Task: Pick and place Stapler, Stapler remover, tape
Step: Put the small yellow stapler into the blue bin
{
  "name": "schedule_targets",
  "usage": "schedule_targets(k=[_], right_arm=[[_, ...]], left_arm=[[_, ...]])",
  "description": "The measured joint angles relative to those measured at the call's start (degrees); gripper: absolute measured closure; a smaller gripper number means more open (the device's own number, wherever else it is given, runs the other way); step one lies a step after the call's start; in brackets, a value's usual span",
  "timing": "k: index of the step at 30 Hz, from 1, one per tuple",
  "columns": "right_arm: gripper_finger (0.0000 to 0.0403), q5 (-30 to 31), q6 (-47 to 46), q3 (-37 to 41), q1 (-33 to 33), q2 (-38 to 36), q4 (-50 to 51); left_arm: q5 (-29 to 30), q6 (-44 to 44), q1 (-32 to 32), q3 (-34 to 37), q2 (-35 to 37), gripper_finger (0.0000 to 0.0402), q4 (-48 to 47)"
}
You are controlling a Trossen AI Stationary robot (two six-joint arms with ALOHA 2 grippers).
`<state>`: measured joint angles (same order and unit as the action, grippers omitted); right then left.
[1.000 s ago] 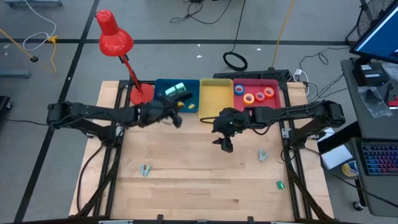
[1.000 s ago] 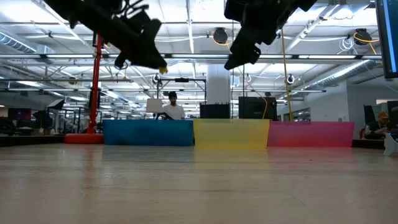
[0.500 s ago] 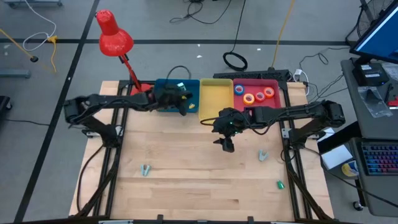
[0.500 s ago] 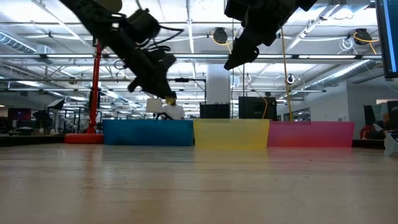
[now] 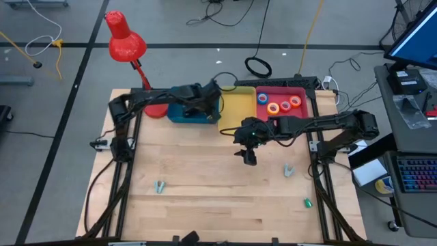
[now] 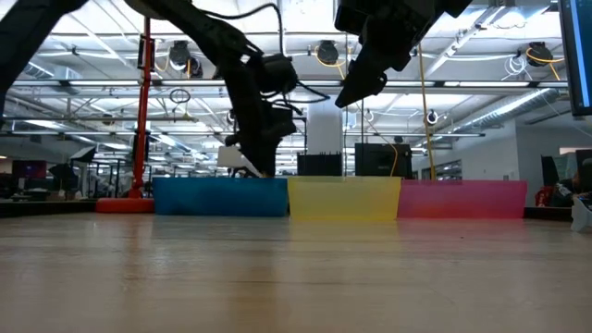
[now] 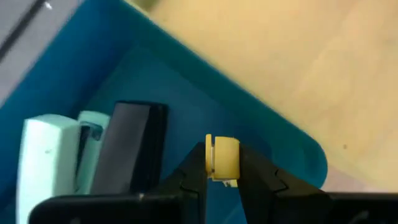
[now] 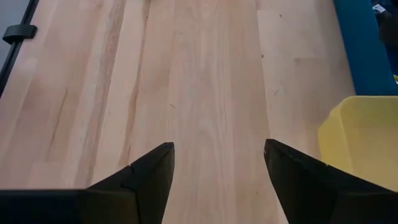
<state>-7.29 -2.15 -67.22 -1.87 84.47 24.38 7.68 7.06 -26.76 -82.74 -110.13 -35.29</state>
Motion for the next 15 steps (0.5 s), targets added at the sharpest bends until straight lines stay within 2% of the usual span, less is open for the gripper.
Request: schedule_targets(k=[4, 9, 15], right_arm=[[0.0161, -0.2, -0.1, 0.0, 0.0, 0.0, 0.2], [0.0163, -0.2, -0.2, 0.0, 0.0, 0.0, 0.4], [0.0163, -0.2, -0.2, 0.0, 0.0, 0.0, 0.4]], left_arm=[[-0.6, 0.6, -0.7, -3.2, -3.2, 0.0339, -3.6], [-3.4, 0.8, -1.5, -3.2, -3.9, 0.0339, -4.9], [-3.9, 0.7, -2.5, -2.7, -4.8, 0.0339, -5.5]])
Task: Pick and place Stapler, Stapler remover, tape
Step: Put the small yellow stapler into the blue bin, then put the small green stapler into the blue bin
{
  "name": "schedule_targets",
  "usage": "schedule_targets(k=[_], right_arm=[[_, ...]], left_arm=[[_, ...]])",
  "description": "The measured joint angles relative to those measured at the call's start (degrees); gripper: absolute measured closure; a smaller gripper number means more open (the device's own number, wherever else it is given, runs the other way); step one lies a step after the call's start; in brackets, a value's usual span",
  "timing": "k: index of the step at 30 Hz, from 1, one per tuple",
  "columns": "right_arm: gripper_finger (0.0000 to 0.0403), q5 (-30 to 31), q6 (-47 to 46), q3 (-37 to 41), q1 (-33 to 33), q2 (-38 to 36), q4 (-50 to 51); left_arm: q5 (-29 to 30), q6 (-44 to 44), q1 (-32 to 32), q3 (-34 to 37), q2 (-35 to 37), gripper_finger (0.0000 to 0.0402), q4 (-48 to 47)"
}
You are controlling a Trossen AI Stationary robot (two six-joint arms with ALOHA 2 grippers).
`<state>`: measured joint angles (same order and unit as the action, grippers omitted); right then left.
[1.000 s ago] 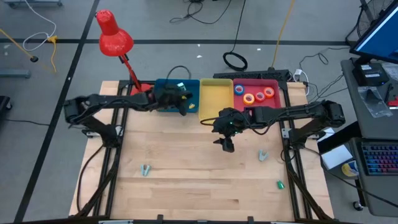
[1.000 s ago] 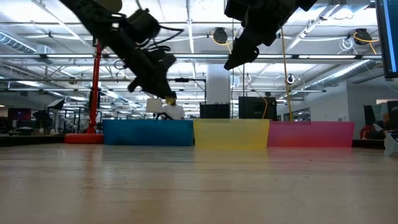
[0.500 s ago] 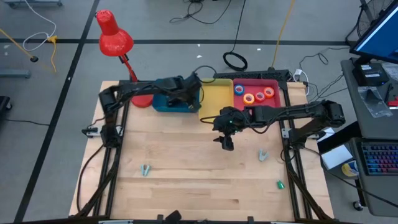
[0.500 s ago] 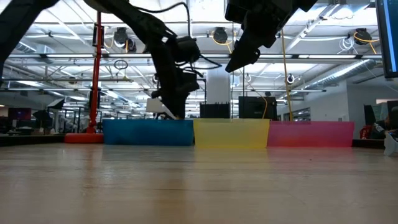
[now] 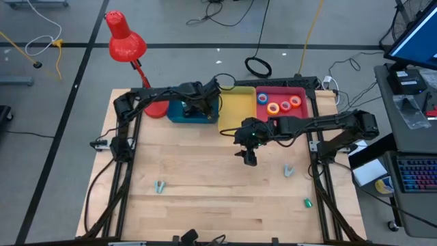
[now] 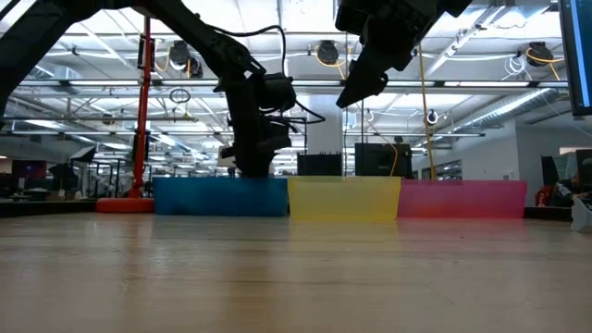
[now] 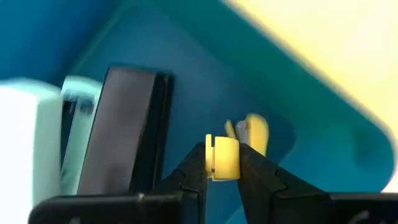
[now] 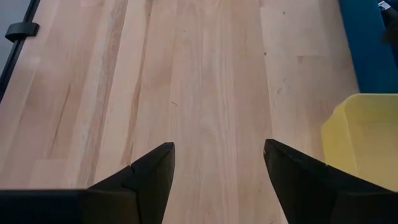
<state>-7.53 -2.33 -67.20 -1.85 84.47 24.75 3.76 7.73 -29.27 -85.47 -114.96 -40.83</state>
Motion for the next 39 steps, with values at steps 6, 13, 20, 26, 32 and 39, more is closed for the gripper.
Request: schedule_targets(k=[6, 13, 20, 26, 32, 39], right_arm=[[0.0161, 0.0, 0.0, 0.0, 0.0, 0.0, 0.1], [0.0164, 0.0, -0.5, 0.0, 0.0, 0.0, 1.3], [0.0165, 0.0, -2.5, 0.0, 0.0, -0.3, 3.1], [0.0176, 0.0, -5.5, 0.1, 0.0, -2.3, 8.8], [0.0181, -0.4, -14.1, 0.0, 0.3, -7.1, 22.9], [0.0181, -8.5, -38.6, 0.0, 5.7, -12.8, 41.7]], left_arm=[[-2.7, -0.6, 0.0, 0.0, -1.5, 0.0335, 0.1], [-2.9, -1.2, 0.1, 0.0, -2.3, 0.0266, 0.1], [-2.9, -1.5, -0.1, -0.1, 0.2, 0.0195, 0.5], [-2.7, -1.2, -0.5, -0.1, 6.0, 0.0168, -2.0], [-2.9, 1.1, 0.8, -0.1, 14.0, 0.0173, -7.7], [-2.9, -1.2, 8.2, 4.1, 23.7, 0.0174, -0.9]])
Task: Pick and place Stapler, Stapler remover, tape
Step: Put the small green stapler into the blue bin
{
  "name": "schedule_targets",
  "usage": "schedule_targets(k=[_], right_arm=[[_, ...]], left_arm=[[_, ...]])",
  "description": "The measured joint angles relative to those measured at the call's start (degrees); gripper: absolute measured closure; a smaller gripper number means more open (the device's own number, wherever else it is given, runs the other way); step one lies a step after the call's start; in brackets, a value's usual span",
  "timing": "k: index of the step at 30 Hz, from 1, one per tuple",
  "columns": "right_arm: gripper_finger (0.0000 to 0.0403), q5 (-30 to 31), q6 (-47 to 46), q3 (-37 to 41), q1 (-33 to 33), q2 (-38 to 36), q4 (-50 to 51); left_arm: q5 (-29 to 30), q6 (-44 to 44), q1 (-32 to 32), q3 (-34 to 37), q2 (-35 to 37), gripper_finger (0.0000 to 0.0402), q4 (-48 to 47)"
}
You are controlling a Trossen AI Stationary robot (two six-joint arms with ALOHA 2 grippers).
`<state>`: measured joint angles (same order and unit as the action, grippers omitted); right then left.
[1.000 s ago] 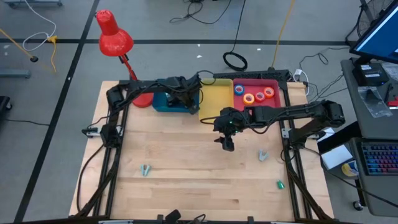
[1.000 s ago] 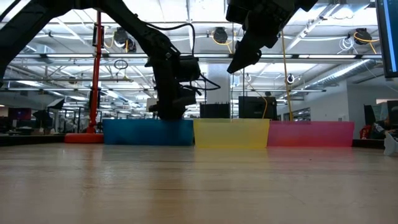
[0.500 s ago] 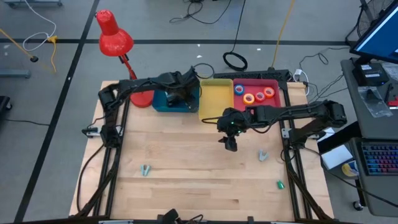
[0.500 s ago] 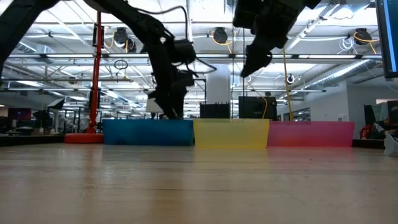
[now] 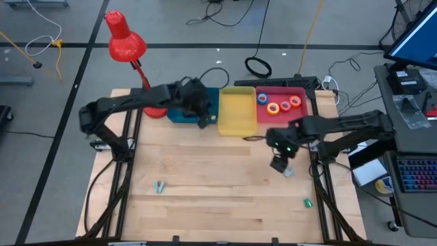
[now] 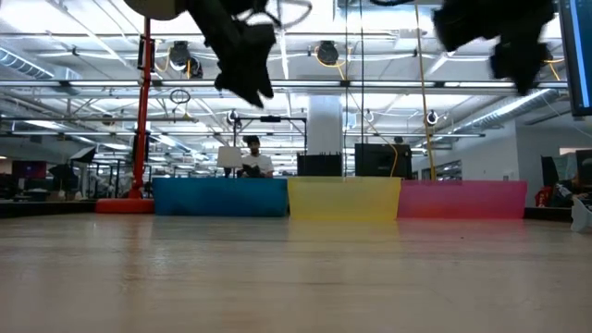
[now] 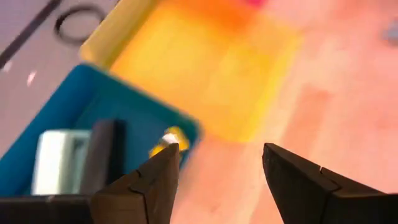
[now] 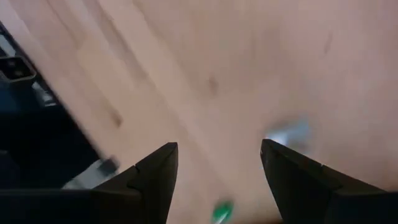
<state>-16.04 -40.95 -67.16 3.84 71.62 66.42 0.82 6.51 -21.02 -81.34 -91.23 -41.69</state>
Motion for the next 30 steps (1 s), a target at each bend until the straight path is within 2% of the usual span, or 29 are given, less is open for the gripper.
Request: schedule_targets(k=[4, 10, 16, 23, 27, 30], right_arm=[[0.0181, -0.8, -16.7, 0.0, 8.1, -2.3, 4.8], [0.0185, 0.3, -40.9, 0.0, 20.5, -3.7, 5.3], [0.0188, 3.5, -56.7, 0.8, 31.4, -2.0, 4.8], [0.0188, 3.5, -70.5, 9.3, 40.3, -1.6, -4.0], [0.0189, -0.5, -76.7, 15.1, 43.8, -1.5, -9.4], [0.0192, -1.3, -81.0, 18.0, 46.4, -1.6, -12.0]], left_arm=[[0.0, -0.1, 5.1, 8.5, 6.5, 0.0174, 13.0], [-2.0, 2.3, 10.6, 22.4, 15.0, 0.0174, 28.2], [-3.5, 5.0, 14.6, 33.7, 22.7, 0.0174, 41.8], [-3.5, 6.1, 18.1, 42.2, 31.4, 0.0174, 49.6], [-2.2, 7.1, 19.4, 44.6, 35.9, 0.0174, 49.8], [-1.4, 7.2, 20.1, 45.5, 38.4, 0.0174, 49.0]])
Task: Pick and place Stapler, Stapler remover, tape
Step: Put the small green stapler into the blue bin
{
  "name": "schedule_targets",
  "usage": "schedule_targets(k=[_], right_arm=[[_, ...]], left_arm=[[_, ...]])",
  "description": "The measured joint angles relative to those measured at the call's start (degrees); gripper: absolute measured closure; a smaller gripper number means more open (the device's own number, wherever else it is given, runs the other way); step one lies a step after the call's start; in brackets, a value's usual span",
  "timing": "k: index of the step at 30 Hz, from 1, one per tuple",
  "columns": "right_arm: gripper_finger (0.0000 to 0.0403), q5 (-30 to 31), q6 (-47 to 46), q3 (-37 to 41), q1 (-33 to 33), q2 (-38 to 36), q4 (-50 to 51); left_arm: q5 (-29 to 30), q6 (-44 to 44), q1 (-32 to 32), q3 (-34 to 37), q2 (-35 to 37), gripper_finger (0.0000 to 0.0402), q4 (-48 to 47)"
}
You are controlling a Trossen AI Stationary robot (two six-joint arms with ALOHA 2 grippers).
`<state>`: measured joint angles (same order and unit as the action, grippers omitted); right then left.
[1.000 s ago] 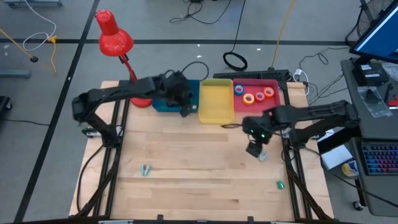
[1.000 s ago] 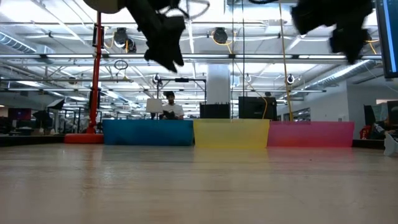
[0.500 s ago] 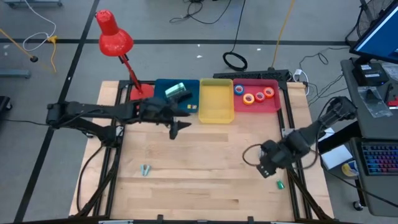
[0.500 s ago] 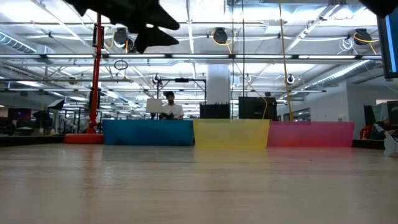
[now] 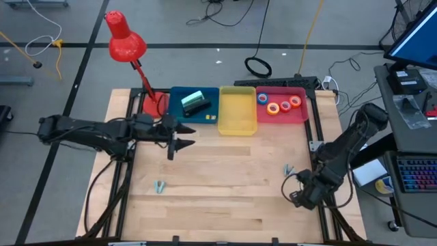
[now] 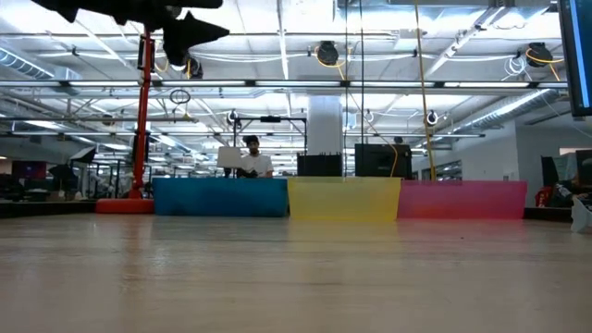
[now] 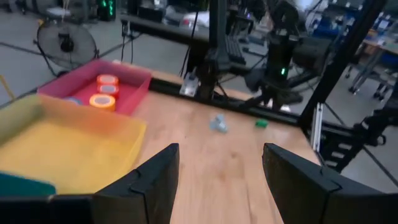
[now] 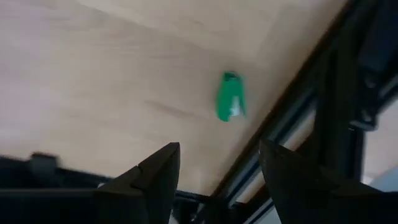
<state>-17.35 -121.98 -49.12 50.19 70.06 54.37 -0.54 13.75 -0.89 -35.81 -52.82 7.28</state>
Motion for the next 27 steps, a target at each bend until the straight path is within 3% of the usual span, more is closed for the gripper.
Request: schedule_targets(k=[16, 27], right_arm=[[0.0199, -1.0, -13.6, 4.9, 7.6, 0.0, -6.7], [0.0202, 0.0, -15.3, 9.6, 7.7, -0.1, -11.2]], left_arm=[[1.1, 0.4, 1.1, 0.4, 3.0, 0.0174, -4.2], [1.1, 0.4, 1.1, 0.4, 3.0, 0.0174, -4.7]])
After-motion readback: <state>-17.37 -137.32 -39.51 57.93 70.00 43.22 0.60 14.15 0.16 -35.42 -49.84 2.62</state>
